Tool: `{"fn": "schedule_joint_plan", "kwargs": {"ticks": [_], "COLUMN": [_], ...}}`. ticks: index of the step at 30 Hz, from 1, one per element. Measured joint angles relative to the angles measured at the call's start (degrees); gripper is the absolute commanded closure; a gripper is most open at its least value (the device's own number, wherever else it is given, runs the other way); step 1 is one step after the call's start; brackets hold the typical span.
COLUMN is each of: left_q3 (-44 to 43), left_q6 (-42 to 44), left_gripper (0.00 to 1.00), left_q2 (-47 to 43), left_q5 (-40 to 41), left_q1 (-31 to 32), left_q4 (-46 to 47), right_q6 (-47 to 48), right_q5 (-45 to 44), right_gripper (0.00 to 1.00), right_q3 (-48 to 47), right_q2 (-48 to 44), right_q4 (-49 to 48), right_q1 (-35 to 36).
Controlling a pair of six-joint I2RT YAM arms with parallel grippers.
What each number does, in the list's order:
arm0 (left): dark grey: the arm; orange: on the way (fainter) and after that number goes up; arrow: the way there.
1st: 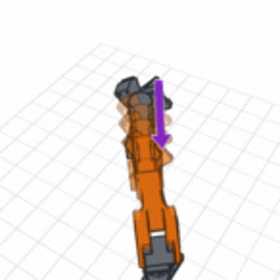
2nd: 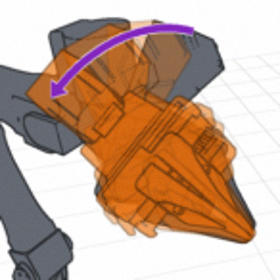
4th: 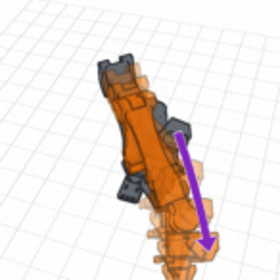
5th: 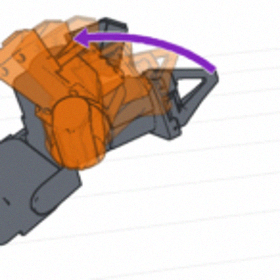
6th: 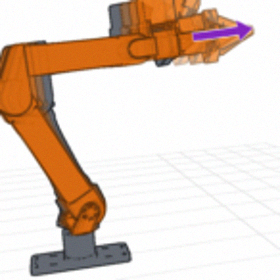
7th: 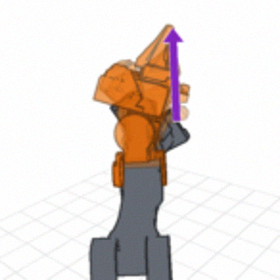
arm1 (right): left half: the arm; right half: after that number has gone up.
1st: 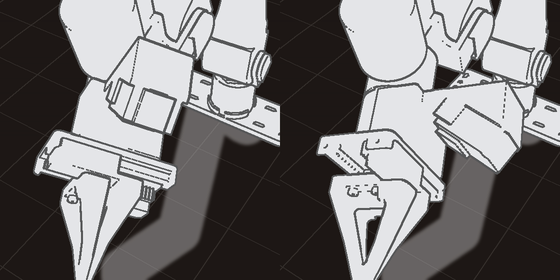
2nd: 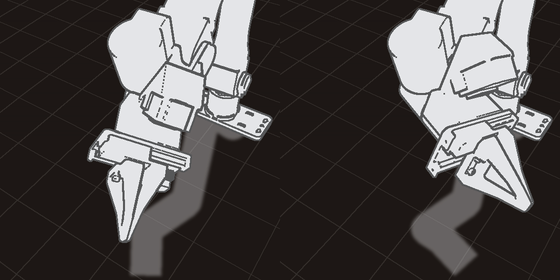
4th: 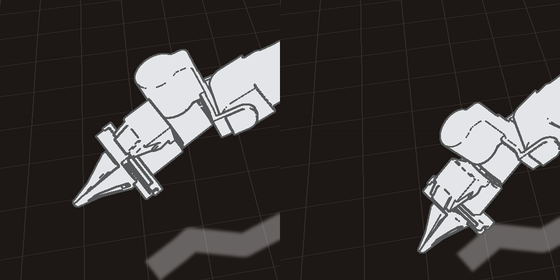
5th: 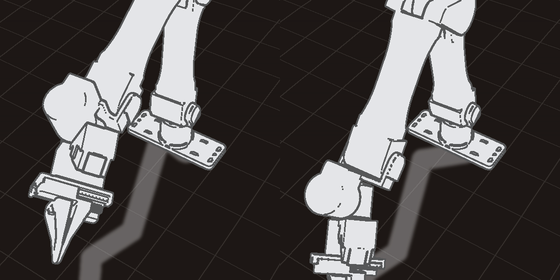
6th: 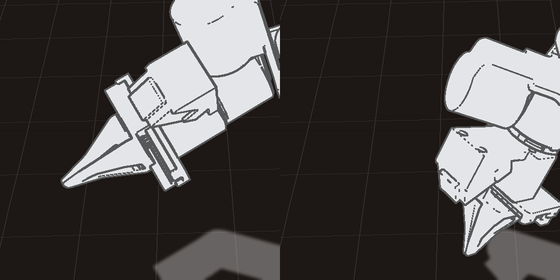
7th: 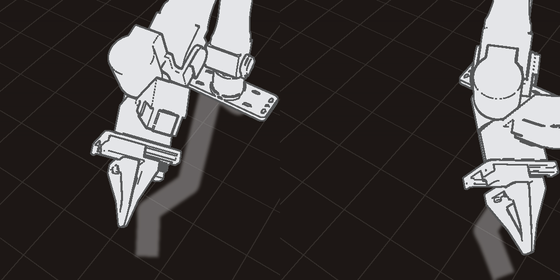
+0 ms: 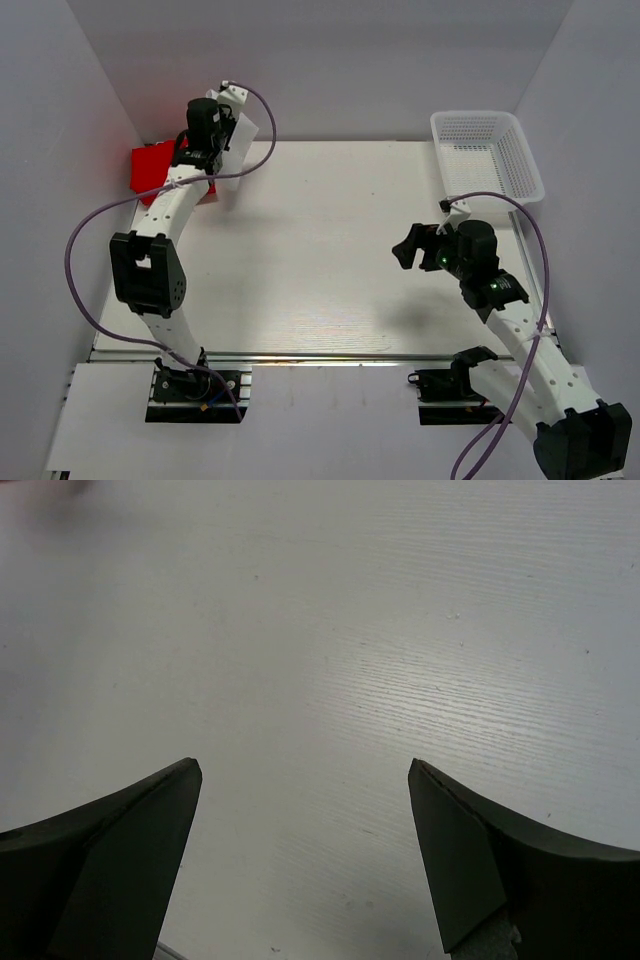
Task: Fold and stack the t-shirts
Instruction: Put the neatly folded tshirt into the corner of the board with the left arm
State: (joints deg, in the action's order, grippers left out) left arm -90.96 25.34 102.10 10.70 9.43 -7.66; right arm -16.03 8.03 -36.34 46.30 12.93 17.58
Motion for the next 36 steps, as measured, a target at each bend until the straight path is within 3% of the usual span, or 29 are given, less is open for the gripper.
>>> {"fn": "schedule_joint_plan", "kwargs": {"ticks": [6,15,31,32,33,35,36], "left_q3": [-12.09,-20.63,-24.57,-24.98,-25.24,-25.44,-25.49], "left_q6": [1.18,-2.34,-8.37,-8.48,-8.81,-9.22,-9.40], "left_gripper": [1.00,1.00,1.00,0.94,0.77,0.69,0.59], "left_q2": [8.02,18.27,23.87,24.35,24.94,25.92,26.53], "left_q5": [-1.77,-2.56,1.33,1.64,2.12,2.97,3.45], "left_q1": [-3.67,-9.60,-17.70,-17.90,-18.08,-18.36,-18.47], "left_q4": [-2.62,-6.58,-6.86,-6.84,-6.82,-6.75,-6.64], "right_q6": [-0.02,-0.02,-0.04,0.04,0.09,0.20,0.28], "right_q5": [-0.15,-0.42,1.66,1.38,1.11,0.81,0.63], "right_gripper": [0.10,0.10,0.10,0.10,0.10,0.10,0.10], "right_q3": [-1.53,-3.26,-6.25,-6.49,-6.82,-7.54,-8.00], "right_q2": [2.19,5.14,12.94,12.94,12.94,12.94,12.94], "right_q4": [-1.03,-2.21,-5.68,-5.68,-5.66,-5.57,-5.55], "right_q1": [0.00,0.00,0.00,0.00,0.00,0.00,0.00]}}
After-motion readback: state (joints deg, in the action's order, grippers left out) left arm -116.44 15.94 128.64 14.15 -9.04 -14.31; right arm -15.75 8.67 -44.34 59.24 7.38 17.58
